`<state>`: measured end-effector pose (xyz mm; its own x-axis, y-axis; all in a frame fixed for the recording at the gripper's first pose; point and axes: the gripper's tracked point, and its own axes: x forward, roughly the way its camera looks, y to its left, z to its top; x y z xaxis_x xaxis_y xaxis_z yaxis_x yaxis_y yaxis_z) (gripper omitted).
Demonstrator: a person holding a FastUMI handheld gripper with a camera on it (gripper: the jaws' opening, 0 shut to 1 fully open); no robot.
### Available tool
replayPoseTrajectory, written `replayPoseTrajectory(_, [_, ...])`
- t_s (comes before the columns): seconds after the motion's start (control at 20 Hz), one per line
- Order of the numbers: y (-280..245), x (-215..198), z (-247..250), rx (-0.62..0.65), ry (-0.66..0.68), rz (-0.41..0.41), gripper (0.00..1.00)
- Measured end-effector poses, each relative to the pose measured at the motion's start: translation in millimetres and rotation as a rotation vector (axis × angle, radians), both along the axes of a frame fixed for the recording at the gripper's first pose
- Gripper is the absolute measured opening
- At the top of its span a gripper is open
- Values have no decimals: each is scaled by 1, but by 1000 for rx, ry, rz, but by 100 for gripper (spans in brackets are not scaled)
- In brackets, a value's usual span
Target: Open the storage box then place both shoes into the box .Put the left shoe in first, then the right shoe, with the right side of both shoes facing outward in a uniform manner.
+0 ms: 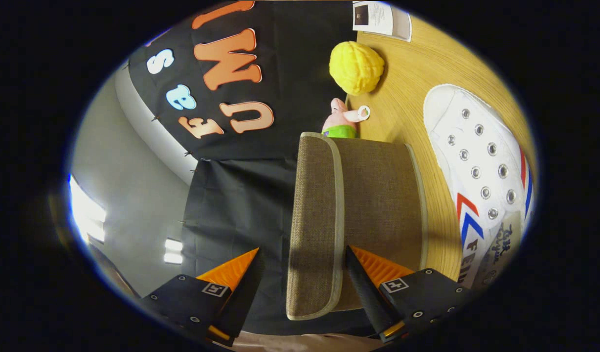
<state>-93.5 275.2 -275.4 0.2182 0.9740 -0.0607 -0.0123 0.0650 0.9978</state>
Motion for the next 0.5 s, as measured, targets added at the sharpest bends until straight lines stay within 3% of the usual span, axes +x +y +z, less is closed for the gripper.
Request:
replayPoseTrajectory(0.15, [-3,0,-2,15,20,5,92])
replayPoseTrajectory(0.35, [-16,8,17,119,16,-55,71])
replayPoseTrajectory(0.5, [-15,6,27,144,11,-46,52])
